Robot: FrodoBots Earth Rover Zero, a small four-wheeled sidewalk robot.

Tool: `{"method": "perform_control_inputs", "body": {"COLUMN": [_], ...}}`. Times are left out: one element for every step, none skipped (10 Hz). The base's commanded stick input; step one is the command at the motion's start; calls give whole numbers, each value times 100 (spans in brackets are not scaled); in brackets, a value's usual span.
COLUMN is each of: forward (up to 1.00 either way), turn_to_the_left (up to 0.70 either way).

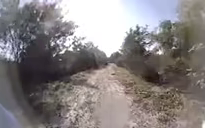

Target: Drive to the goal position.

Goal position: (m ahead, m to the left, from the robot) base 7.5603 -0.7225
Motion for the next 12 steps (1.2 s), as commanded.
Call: {"method": "perform_control_inputs", "body": {"forward": [70, 70, 70, 70, 70, 70, 70, 70, 70, 70, 70, 70], "turn_to_the_left": [1, 0, 0, 0, 0, 0, 0, 0, 0, 0, 0, 0]}}
